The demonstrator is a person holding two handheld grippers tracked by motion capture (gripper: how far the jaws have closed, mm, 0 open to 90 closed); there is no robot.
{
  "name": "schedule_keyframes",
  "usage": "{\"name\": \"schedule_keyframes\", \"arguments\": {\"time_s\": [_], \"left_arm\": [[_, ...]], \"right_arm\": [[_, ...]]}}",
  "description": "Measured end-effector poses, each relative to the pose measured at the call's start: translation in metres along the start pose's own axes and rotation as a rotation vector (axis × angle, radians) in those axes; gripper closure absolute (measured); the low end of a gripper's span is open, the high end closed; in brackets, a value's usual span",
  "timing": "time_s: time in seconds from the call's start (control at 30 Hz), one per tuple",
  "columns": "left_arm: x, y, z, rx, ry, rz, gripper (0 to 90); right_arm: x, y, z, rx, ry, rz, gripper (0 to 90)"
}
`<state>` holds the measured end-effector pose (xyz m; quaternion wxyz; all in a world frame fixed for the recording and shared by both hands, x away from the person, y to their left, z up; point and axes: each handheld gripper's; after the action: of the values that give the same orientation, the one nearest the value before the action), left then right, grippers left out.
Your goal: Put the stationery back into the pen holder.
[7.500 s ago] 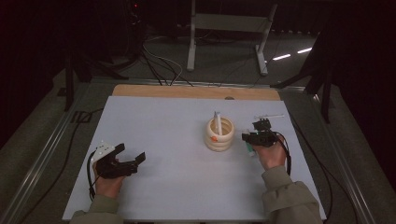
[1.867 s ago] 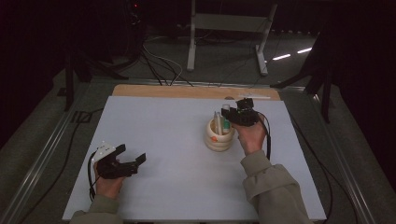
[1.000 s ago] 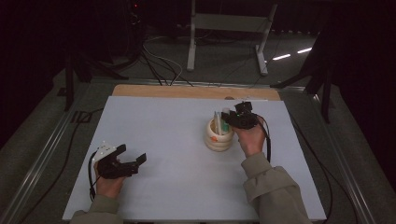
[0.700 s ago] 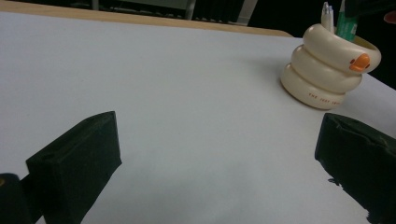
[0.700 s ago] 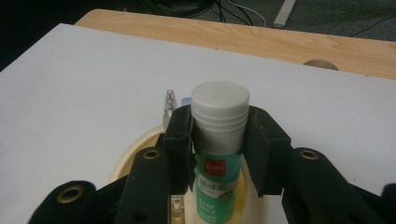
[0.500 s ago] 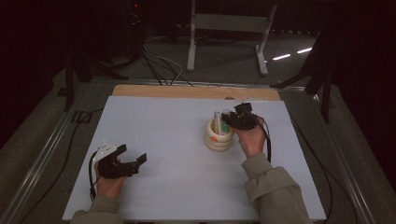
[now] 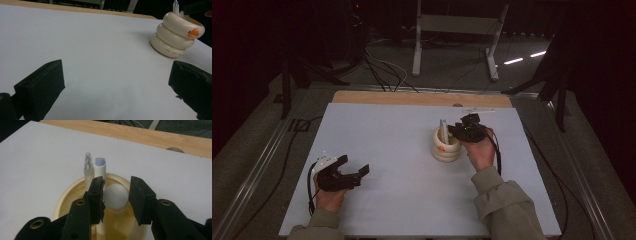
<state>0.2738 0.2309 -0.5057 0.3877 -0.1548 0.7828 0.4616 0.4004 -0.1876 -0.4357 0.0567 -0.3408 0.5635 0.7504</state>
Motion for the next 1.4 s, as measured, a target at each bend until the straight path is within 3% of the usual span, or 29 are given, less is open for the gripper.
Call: {"name": "schedule_keyframes", "arguments": {"time_s": [0.2, 0.57, 0.8, 1.03, 1.4], "left_arm": [[0.0, 0.0, 0.0, 0.0, 0.002, 0.0, 0.7], [0.0, 0.001, 0.001, -0.002, 0.008, -0.007, 0.6], [0.0, 0.003, 0.003, -0.008, 0.016, -0.017, 0.6], [0.0, 0.006, 0.005, -0.016, 0.017, -0.017, 0.6], [-0.001, 0.011, 0.004, -0.029, 0.003, -0.019, 0.5]], "right_arm": [[0.001, 0.0, 0.0, -0.006, 0.002, -0.002, 64.3], [0.002, 0.004, 0.005, -0.031, 0.038, -0.036, 48.4], [0.0, 0.01, 0.004, -0.024, 0.017, -0.054, 20.4], [0.002, 0.014, 0.002, 0.012, 0.026, -0.032, 2.5], [0.014, 0.026, -0.005, 0.022, 0.05, -0.018, 0.0]]}}
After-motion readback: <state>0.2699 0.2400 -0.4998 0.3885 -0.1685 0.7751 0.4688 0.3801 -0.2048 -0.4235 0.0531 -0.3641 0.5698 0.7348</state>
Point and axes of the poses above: each handheld gripper's, and its own axes: y roughly backward along the jaws, x roughly out of its underside, z roughly to its left, and after that the axes turned 14 degrees about z, right-handed
